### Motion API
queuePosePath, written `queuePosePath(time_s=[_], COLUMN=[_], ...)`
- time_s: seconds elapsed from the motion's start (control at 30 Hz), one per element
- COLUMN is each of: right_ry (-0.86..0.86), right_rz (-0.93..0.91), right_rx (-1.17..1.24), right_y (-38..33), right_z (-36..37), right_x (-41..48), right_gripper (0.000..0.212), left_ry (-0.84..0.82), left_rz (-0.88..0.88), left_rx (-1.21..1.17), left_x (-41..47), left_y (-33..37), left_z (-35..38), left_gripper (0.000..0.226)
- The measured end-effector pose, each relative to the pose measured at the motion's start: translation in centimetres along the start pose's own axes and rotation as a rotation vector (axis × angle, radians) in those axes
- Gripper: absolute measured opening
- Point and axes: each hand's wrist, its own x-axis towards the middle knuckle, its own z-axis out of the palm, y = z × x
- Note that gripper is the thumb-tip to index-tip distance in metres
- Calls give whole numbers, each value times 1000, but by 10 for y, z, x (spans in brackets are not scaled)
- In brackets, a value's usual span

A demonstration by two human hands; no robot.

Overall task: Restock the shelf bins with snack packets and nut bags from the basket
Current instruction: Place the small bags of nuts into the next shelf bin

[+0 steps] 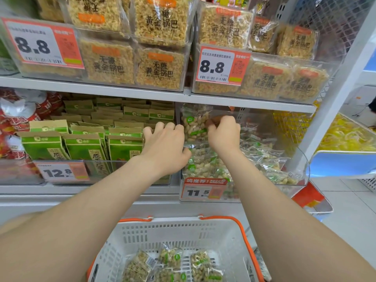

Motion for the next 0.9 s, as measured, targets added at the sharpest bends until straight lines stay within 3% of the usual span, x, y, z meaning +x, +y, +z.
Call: queuePosePath(time_s=[0.23, 0.4, 0.5, 0.6, 0.67, 0.77, 0.9], right_ry=[127, 78, -8, -126, -221, -505, -984], right_rz=[76, -119, -272, -420, -510, -525, -314], right_rx=[-149, -126, -94, -101, -140, -225, -380], right_y=[-4, -9, -18, -27, -30, -28, 2], right_z=[5, -2, -10, -25, -38, -53, -49], right_x=[-6, -31, -57, -87, -103, -124, -148], right_gripper=[24, 13, 22, 28, 26, 26, 25], left_ry=[18, 136, 183, 290, 268, 47, -270], left_rz=[19, 43, 63, 110, 85, -3, 93], left_rx=[-22, -58, -124, -150, -160, -136, 74], left_x=[-6, -20, -32, -49, -61, -80, -105], left_y=[-3, -6, -8, -10, -12, -10, 0], left_z=[0, -11, -17, -22, -26, -25, 2], left_gripper=[52, 51, 45, 21, 16, 29, 27])
